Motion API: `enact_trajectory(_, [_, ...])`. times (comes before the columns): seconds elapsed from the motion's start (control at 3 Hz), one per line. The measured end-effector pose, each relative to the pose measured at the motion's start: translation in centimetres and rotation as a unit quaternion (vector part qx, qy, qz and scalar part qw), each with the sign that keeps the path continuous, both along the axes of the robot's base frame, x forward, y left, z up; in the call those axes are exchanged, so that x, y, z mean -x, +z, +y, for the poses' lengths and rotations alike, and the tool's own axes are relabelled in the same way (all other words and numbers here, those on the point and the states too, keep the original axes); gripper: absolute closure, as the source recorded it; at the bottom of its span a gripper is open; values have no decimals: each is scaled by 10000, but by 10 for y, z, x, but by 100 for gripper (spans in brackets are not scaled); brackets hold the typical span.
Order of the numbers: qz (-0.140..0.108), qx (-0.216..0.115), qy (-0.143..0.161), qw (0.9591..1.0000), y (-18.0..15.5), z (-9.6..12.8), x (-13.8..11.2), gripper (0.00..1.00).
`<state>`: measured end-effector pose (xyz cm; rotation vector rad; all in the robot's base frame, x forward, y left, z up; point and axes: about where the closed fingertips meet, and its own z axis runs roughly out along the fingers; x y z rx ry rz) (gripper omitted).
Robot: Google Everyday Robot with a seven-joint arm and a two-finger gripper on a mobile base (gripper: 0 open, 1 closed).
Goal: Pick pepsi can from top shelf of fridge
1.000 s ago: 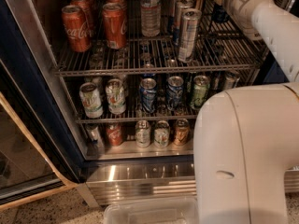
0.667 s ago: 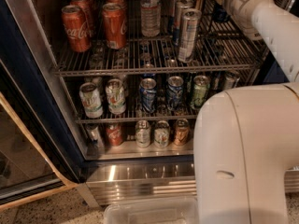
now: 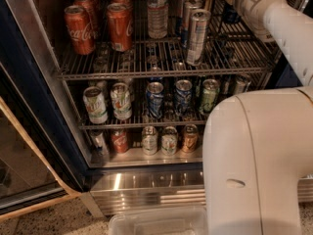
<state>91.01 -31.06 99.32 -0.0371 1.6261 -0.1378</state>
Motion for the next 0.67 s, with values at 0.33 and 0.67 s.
enact_trajectory(0.33, [44, 156, 45, 9999, 9, 3, 9, 100])
enact_trajectory(0.67, [7, 284, -9, 9996, 27, 5, 25, 100])
